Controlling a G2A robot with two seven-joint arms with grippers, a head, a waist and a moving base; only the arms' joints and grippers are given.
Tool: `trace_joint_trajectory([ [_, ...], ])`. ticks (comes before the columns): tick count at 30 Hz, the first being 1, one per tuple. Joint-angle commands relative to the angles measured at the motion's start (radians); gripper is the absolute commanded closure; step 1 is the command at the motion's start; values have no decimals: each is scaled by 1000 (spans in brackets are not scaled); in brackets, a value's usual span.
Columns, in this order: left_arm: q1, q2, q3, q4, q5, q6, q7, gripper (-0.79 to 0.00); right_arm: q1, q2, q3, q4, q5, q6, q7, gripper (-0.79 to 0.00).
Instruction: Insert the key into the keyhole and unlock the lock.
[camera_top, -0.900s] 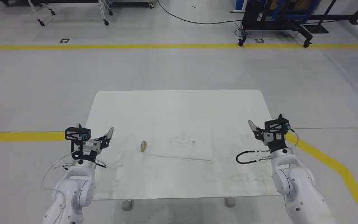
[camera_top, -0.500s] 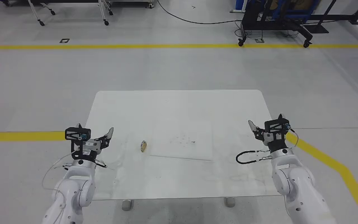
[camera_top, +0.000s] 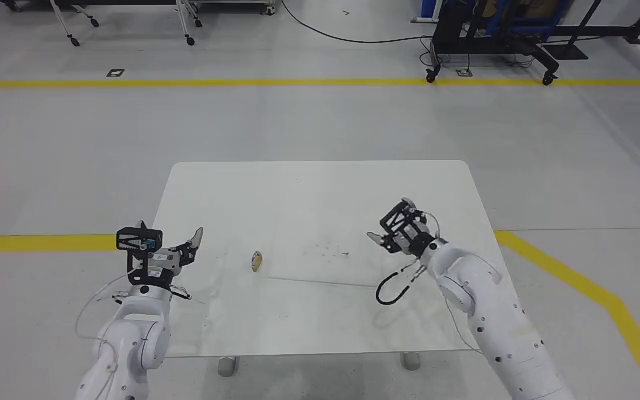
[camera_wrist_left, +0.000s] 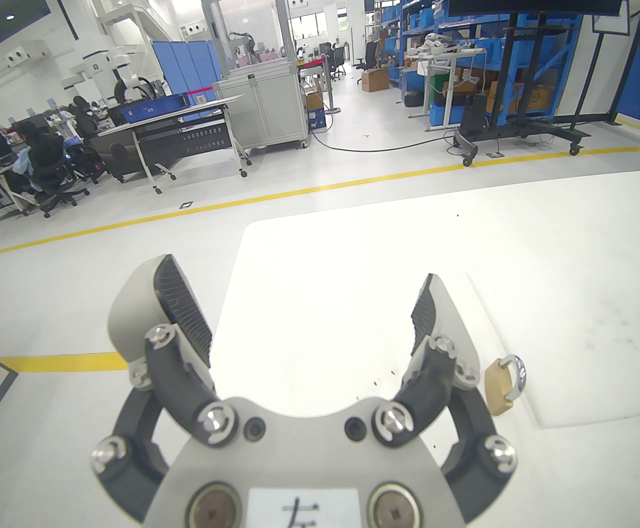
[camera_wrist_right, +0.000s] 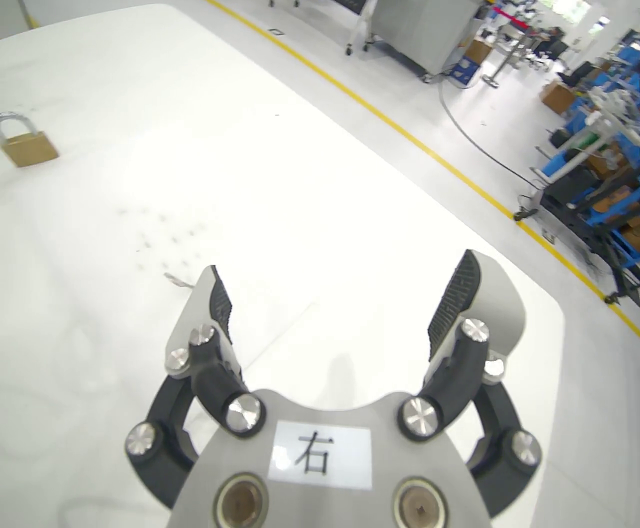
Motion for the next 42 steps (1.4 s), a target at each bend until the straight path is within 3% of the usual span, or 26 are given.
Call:
trace_joint_trajectory([
  [1,0,0,0,0,0,0,0,-785,45,-3,-24,50,36,-78,29,-785],
  [6,0,0,0,0,0,0,0,-785,143,-13,-98,161,67,-200,73,-542],
  [8,0,0,0,0,0,0,0,-785,172,-17,-122,204,129,-305,56,-388],
  [12,0,0,0,0,0,0,0,-785,229,-19,-160,280,162,-450,72,-372],
  [22,0,0,0,0,0,0,0,-785,317,-39,-258,376,104,-426,106,-305],
  [29,0,0,0,0,0,0,0,-785,354,-48,-304,419,113,-449,138,-154],
  [31,0,0,0,0,0,0,0,-785,358,-48,-307,421,111,-447,134,0],
  [42,0,0,0,0,0,0,0,-785,305,-14,-225,336,40,-388,69,0],
])
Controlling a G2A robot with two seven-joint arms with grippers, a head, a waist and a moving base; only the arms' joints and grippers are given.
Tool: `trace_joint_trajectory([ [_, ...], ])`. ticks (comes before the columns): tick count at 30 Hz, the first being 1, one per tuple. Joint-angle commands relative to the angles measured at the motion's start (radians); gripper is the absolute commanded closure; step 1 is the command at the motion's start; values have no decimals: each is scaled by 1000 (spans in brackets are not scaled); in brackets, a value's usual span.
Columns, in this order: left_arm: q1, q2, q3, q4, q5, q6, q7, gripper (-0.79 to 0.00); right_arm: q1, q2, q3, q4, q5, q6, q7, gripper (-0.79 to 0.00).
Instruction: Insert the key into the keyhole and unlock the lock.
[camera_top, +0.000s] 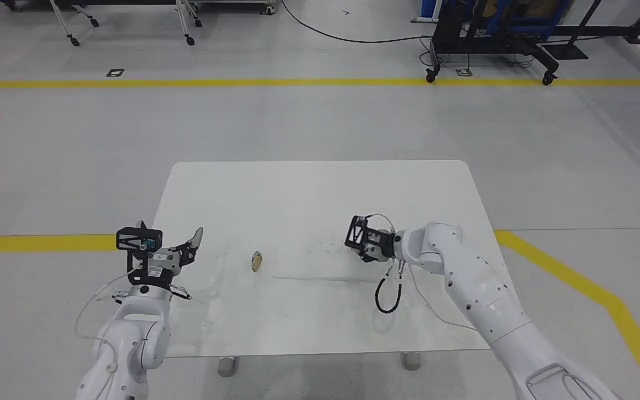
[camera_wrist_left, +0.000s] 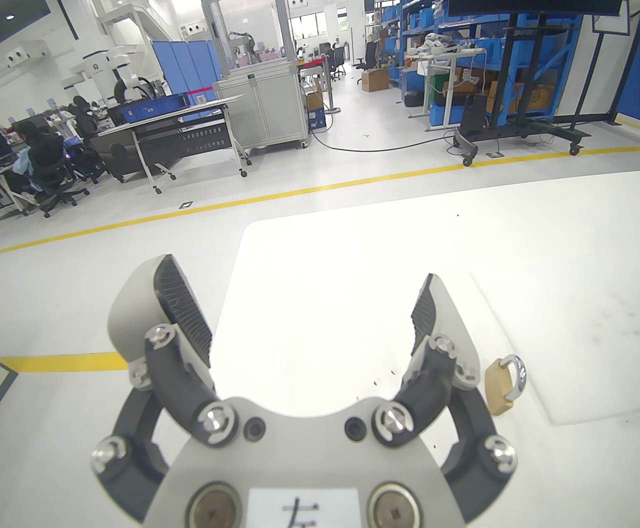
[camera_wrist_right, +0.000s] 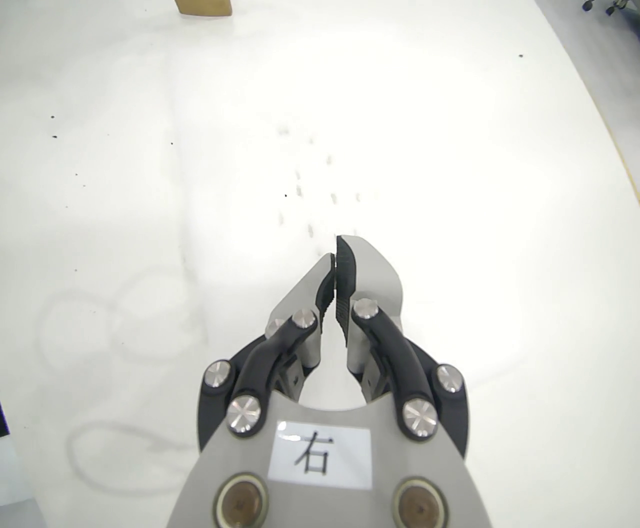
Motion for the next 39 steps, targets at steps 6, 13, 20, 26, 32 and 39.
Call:
trace_joint_trajectory([
  [6,0,0,0,0,0,0,0,-785,-63,30,81,-63,-28,-4,-63,0],
  [13,0,0,0,0,0,0,0,-785,-66,29,64,-51,-43,1,-73,0],
  [20,0,0,0,0,0,0,0,-785,-66,29,64,-51,-43,1,-73,0],
  [26,25,0,22,-52,92,-2,-3,-785,-66,29,64,-51,-43,1,-73,0],
  [32,-34,1,149,-151,249,-141,-129,-785,-66,29,64,-51,-43,1,-73,0],
  [39,-192,-20,386,-79,423,-198,-244,-785,-66,29,64,-51,-43,1,-73,0],
])
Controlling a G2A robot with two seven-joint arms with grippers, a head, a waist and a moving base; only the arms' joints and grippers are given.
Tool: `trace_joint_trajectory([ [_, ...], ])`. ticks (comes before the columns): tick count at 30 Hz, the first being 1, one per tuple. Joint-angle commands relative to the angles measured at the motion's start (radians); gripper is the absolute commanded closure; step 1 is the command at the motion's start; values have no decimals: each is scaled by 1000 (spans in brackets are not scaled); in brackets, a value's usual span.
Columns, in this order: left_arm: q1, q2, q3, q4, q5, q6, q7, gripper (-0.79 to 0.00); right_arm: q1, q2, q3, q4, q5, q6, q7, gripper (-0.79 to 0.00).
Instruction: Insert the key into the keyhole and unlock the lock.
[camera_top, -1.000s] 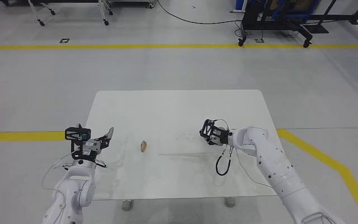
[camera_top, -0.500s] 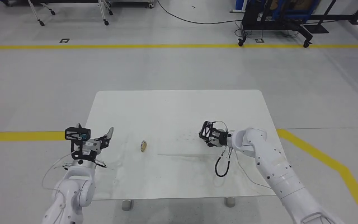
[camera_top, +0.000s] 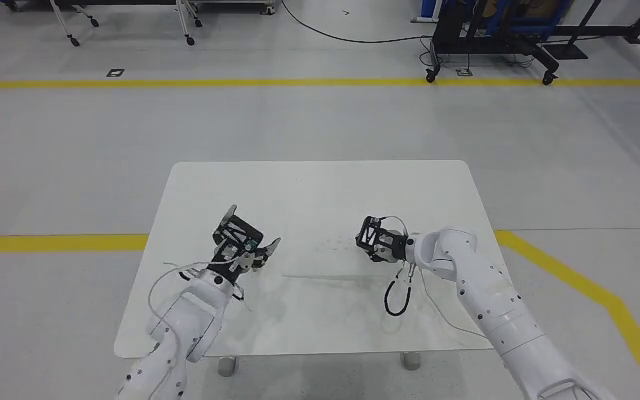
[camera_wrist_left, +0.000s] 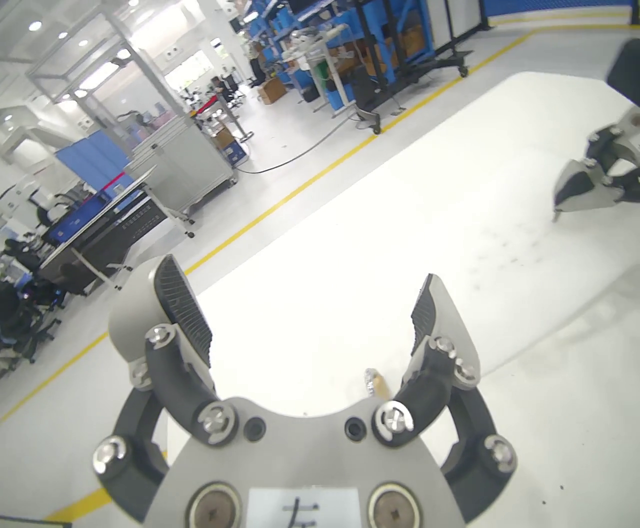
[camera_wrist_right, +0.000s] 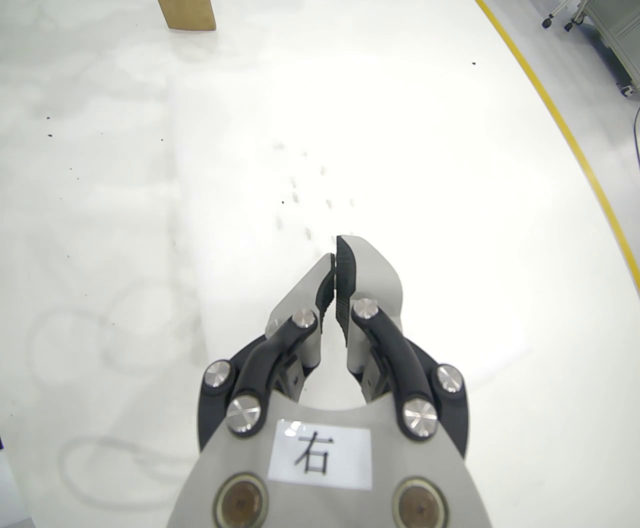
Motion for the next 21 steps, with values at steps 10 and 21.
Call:
trace_joint_trajectory([
  [10,-207,-77,355,312,205,223,-51,-785,0,0,0,0,0,0,0,0],
  [21,-262,-121,445,437,301,345,-81,-785,0,0,0,0,0,0,0,0],
])
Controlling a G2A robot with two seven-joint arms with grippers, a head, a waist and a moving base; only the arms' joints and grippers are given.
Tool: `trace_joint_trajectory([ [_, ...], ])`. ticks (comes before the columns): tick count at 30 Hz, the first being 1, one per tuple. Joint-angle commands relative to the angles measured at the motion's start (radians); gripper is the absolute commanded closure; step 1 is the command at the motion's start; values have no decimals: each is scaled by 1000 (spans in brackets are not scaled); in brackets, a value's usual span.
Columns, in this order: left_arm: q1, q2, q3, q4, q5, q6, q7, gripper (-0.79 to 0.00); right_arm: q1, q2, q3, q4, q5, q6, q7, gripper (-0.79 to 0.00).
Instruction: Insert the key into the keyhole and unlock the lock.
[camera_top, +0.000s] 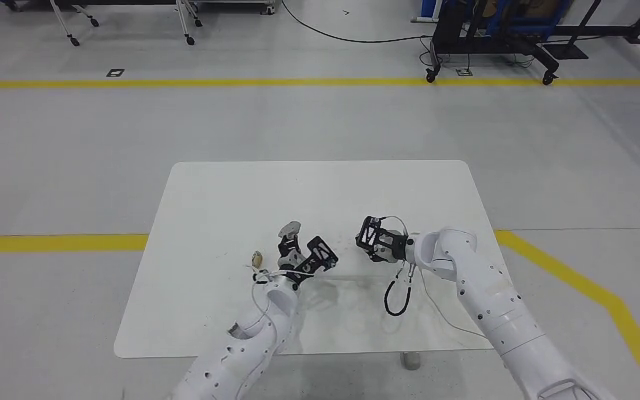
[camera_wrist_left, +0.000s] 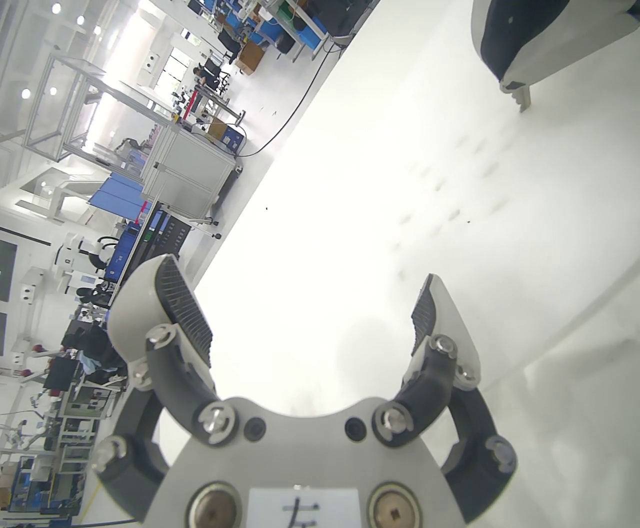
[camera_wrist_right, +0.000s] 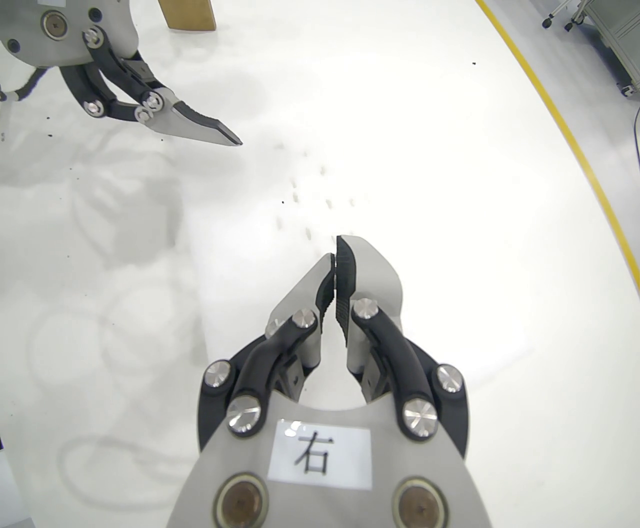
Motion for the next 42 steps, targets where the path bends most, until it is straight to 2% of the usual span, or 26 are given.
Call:
trace_joint_trajectory([
  [1,-3,-4,1,15,-1,9,6,-785,0,0,0,0,0,0,0,0],
  [9,-18,-25,12,85,-12,20,-6,-785,0,0,0,0,0,0,0,0],
  [18,-28,-43,14,116,-25,15,-16,-785,0,0,0,0,0,0,0,0],
  [23,-31,-51,9,118,-25,22,-14,-785,-50,14,66,-36,7,64,-115,0],
  [26,-18,-54,-12,66,-75,41,8,-785,-88,25,102,-69,-5,76,-175,0],
  [30,13,-45,-74,-68,-120,29,26,-785,-103,32,115,-86,-10,49,-199,0],
  [34,72,-22,-186,-242,-113,2,14,-785,-103,32,115,-86,-10,49,-199,0],
  [38,171,7,-332,-399,-64,-45,-18,-785,-103,32,115,-86,-10,49,-199,0],
  [42,171,7,-332,-399,-64,-45,-18,-785,-103,32,115,-86,-10,49,-199,0],
])
